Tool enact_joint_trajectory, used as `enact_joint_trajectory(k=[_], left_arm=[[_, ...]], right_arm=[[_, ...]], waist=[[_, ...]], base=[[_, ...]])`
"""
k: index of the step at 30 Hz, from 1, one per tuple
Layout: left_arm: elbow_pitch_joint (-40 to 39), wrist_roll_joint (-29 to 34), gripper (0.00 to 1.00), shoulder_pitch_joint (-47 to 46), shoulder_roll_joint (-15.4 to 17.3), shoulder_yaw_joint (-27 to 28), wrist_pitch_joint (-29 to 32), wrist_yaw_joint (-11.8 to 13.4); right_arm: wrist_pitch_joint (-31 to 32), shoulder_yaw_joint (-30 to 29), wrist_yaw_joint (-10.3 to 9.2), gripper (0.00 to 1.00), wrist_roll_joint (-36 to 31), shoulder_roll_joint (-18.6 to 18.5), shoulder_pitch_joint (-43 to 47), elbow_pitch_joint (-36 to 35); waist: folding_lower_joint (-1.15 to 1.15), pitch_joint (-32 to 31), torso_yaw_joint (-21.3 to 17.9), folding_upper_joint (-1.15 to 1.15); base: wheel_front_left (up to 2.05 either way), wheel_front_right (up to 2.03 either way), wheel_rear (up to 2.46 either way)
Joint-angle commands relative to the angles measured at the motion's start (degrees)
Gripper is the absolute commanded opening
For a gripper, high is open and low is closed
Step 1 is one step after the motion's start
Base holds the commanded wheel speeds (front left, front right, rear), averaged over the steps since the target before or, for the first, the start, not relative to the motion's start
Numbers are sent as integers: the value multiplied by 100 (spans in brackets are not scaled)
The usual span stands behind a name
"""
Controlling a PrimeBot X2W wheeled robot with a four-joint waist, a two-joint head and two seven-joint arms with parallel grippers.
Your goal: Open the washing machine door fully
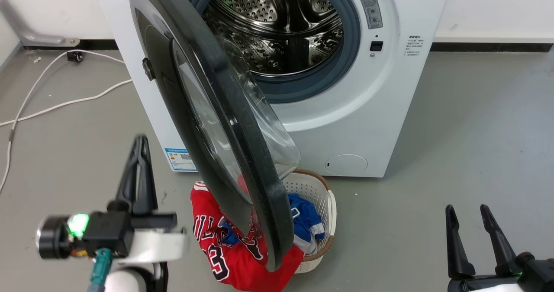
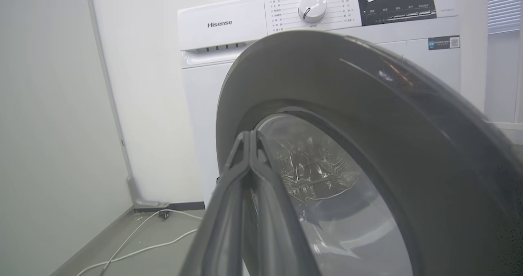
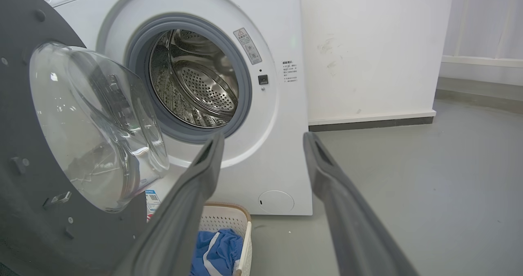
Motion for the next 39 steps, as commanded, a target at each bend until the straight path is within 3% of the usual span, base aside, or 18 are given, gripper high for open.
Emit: enact_joint_trajectory(k=[1, 7, 18, 39], left_arm=[[-139, 40, 0, -169, 65, 1, -16, -20], [-842, 221, 0, -588, 102, -282, -15, -5], [-1516, 291, 0, -1099, 98, -1162, -15, -252], [-965, 224, 0, -1540, -167, -3630, -15, -684]], right_arm=[[-12, 14, -2, 100, 1, 18, -76, -11], [-12, 48, -2, 100, 12, 18, -110, -11], [-12, 117, -2, 100, 8, 18, -150, 40], [-12, 274, -2, 100, -68, 18, -257, 127]], waist=[[0, 11, -5, 0], [0, 46, -42, 0], [0, 65, -67, 0], [0, 163, -35, 0]], base=[[0, 0, 0], [0, 0, 0], [0, 0, 0], [0, 0, 0]])
